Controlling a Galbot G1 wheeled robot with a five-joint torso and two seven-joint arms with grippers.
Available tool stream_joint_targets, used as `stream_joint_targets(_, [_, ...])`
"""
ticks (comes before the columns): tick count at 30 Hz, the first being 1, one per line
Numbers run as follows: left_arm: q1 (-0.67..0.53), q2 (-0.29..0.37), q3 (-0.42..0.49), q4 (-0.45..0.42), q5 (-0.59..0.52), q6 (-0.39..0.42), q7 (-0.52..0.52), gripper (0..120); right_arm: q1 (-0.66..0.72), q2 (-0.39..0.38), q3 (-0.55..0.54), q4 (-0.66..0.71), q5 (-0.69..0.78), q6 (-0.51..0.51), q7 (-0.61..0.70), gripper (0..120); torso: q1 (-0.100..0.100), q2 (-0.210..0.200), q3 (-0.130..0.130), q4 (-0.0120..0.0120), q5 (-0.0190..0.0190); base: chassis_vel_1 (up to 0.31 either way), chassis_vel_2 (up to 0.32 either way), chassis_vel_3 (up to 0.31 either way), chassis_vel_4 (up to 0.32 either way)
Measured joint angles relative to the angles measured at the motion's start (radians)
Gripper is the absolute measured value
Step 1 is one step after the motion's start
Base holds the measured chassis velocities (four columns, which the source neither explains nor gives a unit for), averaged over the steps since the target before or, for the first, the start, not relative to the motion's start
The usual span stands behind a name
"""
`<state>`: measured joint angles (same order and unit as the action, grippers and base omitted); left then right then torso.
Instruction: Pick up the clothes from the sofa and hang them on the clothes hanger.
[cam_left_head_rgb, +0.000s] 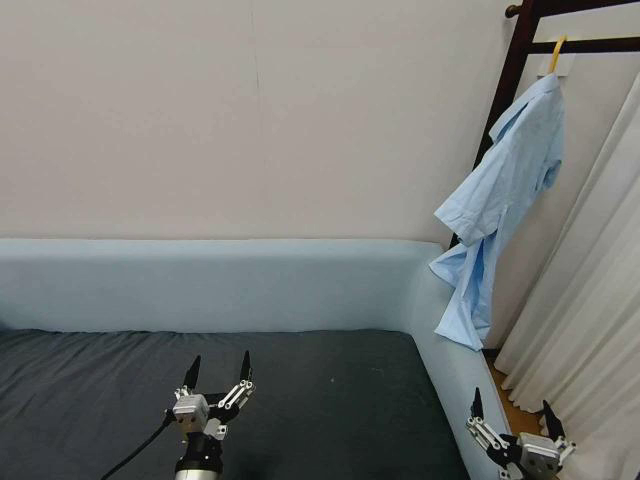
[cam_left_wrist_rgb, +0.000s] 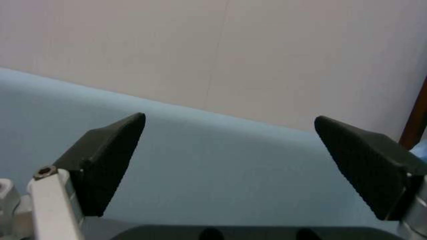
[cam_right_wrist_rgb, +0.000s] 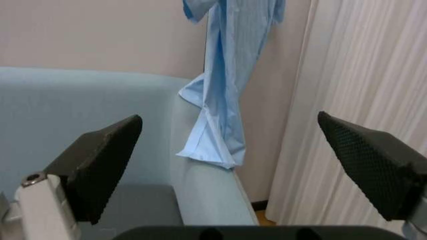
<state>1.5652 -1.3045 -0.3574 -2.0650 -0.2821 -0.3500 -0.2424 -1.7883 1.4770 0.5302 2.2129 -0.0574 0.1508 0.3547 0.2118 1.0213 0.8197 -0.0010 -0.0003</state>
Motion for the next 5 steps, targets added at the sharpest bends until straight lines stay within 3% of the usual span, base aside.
stream_joint_targets(5, [-0.002, 0.001, 0.001, 0.000, -0.001, 0.000, 0.000, 100, 0.005, -0.003, -0.001, -0.002, 0.004, 0.000, 0.000, 100, 0.000, 0.000, 0.000, -0.0001, 0.0000, 0.000, 0.000, 0.000, 0.000])
